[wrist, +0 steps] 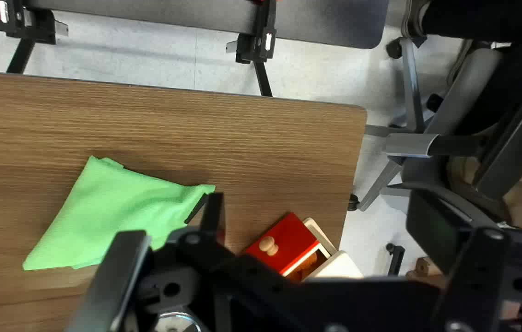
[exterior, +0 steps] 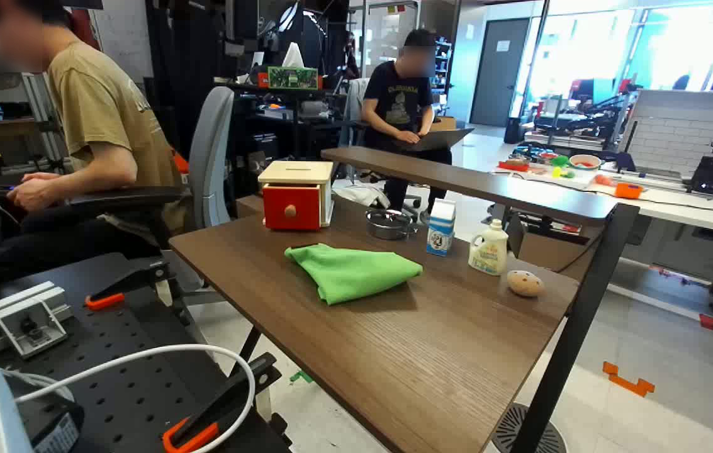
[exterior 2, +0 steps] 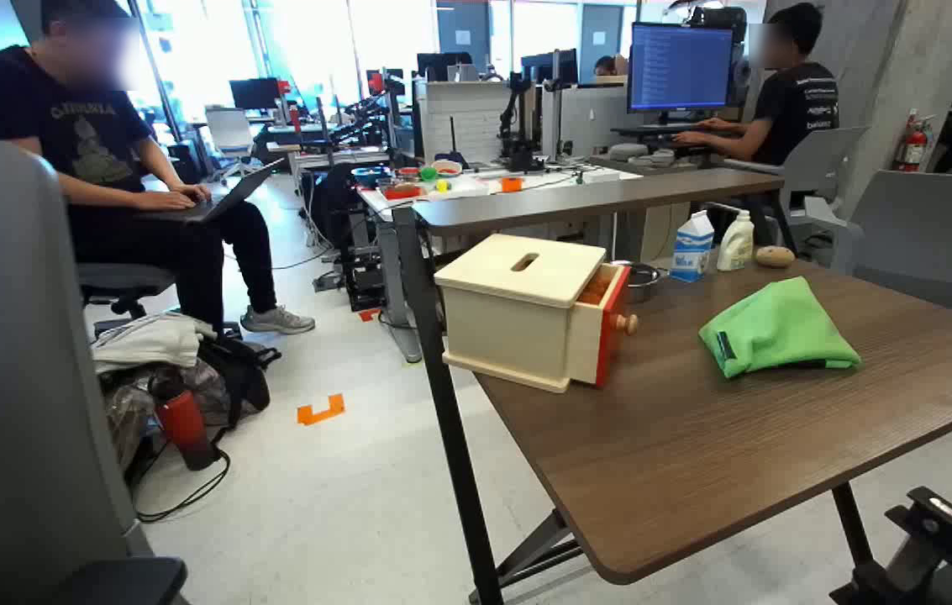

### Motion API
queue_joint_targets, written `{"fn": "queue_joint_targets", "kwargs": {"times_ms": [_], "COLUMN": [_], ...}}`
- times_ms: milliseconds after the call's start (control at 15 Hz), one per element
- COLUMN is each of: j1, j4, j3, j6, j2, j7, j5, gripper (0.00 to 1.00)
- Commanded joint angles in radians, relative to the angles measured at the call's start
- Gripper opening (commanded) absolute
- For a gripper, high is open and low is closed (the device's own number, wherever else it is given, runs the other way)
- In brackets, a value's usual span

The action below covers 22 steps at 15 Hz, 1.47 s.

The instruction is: Unfold the cloth

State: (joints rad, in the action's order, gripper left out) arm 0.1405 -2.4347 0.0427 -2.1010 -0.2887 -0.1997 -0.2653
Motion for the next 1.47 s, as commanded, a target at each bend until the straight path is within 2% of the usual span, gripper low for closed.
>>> {"fn": "queue_joint_targets", "kwargs": {"times_ms": [0, 467, 933, 1200, 1400], "j1": [-0.019, -0.017, -0.042, -0.066, -0.076], "j4": [0.002, 0.009, 0.043, 0.077, 0.124], "j3": [-0.018, -0.021, -0.038, -0.046, -0.044], "j6": [0.003, -0.013, -0.147, -0.253, -0.29], "j2": [0.0, 0.021, 0.165, 0.277, 0.379], "j7": [-0.004, 0.012, 0.167, 0.29, 0.41], "j5": [-0.005, -0.021, -0.013, 0.034, 0.083], "gripper": [1.0, 1.0, 1.0, 1.0, 1.0]}}
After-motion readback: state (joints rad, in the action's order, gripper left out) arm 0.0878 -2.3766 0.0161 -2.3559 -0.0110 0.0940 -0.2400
